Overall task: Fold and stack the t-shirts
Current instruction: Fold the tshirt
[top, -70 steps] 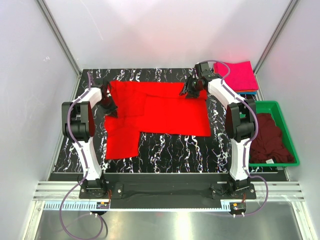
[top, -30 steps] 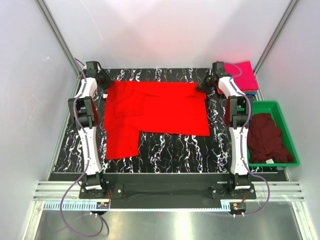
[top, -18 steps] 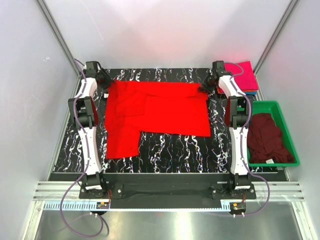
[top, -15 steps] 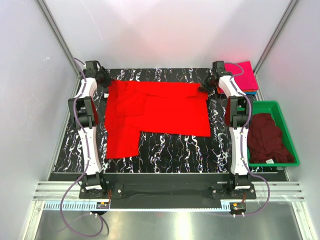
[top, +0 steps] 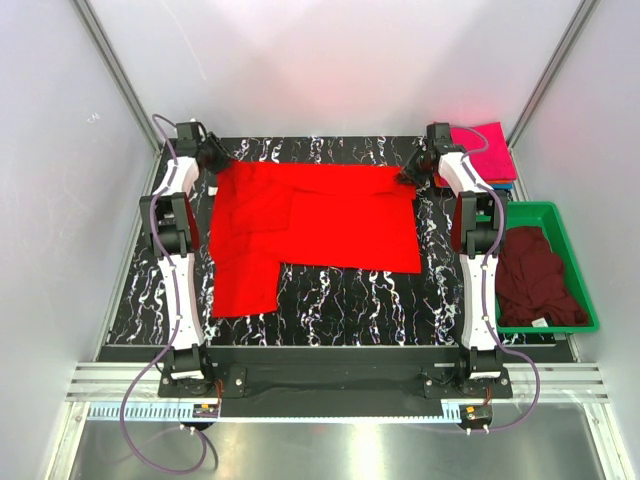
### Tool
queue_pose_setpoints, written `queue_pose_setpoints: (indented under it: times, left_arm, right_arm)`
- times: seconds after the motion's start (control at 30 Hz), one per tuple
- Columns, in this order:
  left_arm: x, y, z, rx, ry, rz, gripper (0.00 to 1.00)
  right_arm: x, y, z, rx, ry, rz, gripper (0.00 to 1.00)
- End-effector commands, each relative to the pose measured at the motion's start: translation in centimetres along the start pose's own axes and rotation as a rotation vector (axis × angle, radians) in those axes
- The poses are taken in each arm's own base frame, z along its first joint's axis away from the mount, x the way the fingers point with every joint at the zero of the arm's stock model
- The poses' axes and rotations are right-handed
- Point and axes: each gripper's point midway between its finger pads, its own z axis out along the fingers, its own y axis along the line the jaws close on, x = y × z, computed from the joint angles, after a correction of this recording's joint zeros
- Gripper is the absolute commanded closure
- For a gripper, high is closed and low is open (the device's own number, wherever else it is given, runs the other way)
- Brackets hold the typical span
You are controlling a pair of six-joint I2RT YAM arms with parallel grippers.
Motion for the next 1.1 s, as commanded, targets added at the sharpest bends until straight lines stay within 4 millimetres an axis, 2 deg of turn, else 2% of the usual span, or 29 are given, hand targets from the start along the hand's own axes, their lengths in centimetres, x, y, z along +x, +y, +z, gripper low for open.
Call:
queue_pose_setpoints:
  times: [0.0, 0.17, 0.3, 0.4, 0.47, 0.67, 0.8, 1.07]
  left_arm:
    - [-1.2, -1.7, -0.9, 0.031, -0.039, 0.042, 0.61]
    - [-0.9, -1.1, -0.6, 0.016, -0.034, 0.036, 0.65]
    - [-0.6, -0.9, -0.2, 0.013, -0.032, 0.034, 0.73]
    - [-1.0, -1.0, -0.3, 0.013, -0.041, 0.033, 0.93]
    - [-1.4, -0.6, -0.4, -0.002, -0.049, 0.021, 1.00]
    - [-2.6, 0.5, -0.7, -0.037, -0.074, -0.010, 1.00]
    - [-2.4, 1.3, -0.8, -0.062, -0.065, -0.014, 1.00]
    - [-3.0, 1.7, -0.9, -0.055, -0.080, -0.025, 1.00]
  right_arm:
    - [0.5, -2.1, 0.1, 0.070, 0.009, -0.001, 0.72]
    - [0.5, -1.8, 0.0, 0.060, 0.009, -0.002, 0.71]
    - [0.5, -1.8, 0.1, 0.057, 0.013, -0.003, 0.71]
    - [0.8, -2.3, 0.3, 0.075, 0.020, 0.001, 0.72]
    - [0.6, -2.6, 0.3, 0.095, 0.011, 0.005, 0.74]
    - [1.1, -4.2, 0.5, 0.159, 0.023, 0.029, 0.75]
    - [0.9, -4.4, 0.5, 0.163, 0.016, 0.037, 0.76]
    - [0.6, -4.4, 0.6, 0.168, 0.005, 0.043, 0.76]
